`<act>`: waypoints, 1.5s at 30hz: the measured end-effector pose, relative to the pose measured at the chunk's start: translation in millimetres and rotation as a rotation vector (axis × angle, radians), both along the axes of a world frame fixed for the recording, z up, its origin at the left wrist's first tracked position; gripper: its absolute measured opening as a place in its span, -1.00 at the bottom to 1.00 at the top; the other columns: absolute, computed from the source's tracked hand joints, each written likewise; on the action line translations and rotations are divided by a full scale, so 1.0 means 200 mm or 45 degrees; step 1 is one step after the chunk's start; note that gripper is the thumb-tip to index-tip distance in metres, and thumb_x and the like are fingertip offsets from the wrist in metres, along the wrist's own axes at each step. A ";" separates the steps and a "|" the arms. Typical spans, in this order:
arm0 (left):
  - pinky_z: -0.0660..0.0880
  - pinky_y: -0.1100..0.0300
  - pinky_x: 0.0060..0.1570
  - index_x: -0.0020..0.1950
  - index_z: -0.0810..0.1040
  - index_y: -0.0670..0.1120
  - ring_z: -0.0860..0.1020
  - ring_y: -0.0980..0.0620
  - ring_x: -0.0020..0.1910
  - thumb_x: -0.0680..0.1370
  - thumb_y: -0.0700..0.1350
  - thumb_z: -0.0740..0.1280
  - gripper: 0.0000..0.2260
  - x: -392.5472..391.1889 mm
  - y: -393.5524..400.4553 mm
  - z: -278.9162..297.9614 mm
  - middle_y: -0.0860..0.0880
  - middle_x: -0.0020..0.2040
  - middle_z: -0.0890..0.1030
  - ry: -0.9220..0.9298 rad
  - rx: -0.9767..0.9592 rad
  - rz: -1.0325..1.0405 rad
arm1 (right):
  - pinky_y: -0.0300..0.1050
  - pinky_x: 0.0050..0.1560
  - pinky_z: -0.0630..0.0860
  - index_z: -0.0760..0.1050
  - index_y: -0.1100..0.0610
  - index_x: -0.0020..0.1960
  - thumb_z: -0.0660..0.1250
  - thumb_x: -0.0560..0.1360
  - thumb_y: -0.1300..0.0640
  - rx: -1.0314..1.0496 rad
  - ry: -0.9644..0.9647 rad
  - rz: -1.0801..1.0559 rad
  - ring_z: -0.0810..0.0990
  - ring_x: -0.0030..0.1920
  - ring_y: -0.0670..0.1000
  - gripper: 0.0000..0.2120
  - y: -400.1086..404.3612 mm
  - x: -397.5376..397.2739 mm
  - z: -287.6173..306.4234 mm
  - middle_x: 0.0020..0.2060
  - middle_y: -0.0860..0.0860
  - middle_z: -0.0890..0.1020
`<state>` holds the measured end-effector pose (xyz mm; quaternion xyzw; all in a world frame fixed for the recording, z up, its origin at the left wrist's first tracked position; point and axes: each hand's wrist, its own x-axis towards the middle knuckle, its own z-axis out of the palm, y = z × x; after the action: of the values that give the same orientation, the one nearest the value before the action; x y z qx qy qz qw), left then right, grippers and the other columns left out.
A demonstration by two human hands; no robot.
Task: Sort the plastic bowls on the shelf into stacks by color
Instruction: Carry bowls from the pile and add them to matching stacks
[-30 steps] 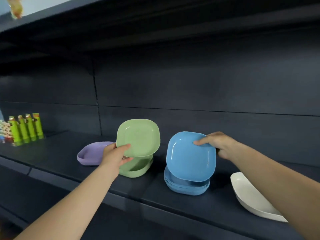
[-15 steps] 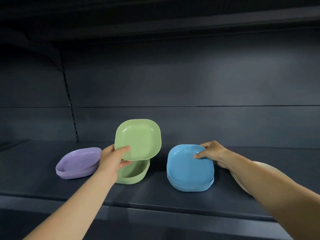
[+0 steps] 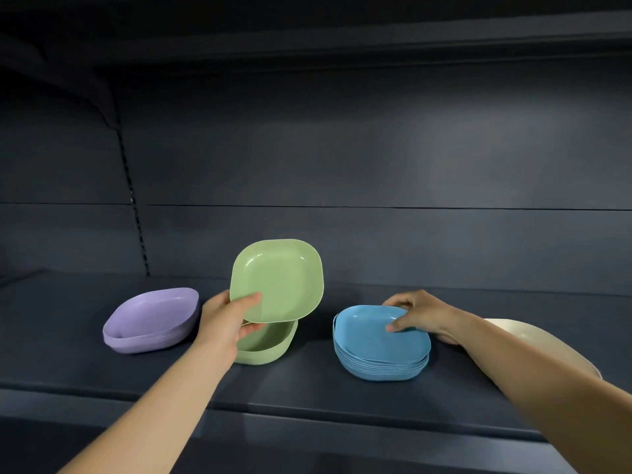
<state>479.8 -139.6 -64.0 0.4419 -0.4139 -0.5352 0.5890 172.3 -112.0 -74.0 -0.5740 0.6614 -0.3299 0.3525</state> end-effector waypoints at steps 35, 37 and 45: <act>0.41 0.12 -0.21 -0.12 0.52 -0.13 0.53 -0.07 -0.17 0.43 -0.19 0.36 -0.94 0.22 -0.05 -0.11 -0.13 -0.15 0.61 -0.613 -0.156 0.120 | -0.19 0.10 0.44 0.42 -0.10 0.21 0.20 0.50 0.36 -0.513 -0.544 -0.267 0.53 0.10 -0.07 -0.57 -0.10 1.01 -0.05 0.05 -0.15 0.57; 0.42 0.11 -0.20 -0.13 0.51 -0.12 0.54 -0.09 -0.15 0.43 -0.21 0.35 -0.94 0.23 -0.07 -0.14 -0.12 -0.15 0.61 -0.619 -0.143 0.120 | -0.17 0.20 0.43 0.41 -0.05 0.31 0.19 0.49 0.37 -0.500 -0.480 -0.273 0.51 0.18 -0.06 -0.50 -0.13 1.01 -0.09 0.15 -0.12 0.56; 0.43 0.15 -0.16 -0.02 0.47 -0.09 0.55 -0.05 -0.03 0.43 -0.27 0.38 -0.81 0.24 -0.15 -0.22 -0.07 -0.01 0.58 -0.587 -0.011 -0.006 | -0.29 0.07 0.34 0.39 0.02 0.35 0.21 0.47 0.43 -0.455 -0.378 -0.205 0.44 0.08 -0.11 -0.46 -0.16 0.98 -0.12 0.22 -0.07 0.43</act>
<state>527.2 -168.8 -107.8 0.5490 -0.5409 -0.4196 0.4797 368.3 -144.6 -98.7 -0.5178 0.5770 -0.5496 0.3113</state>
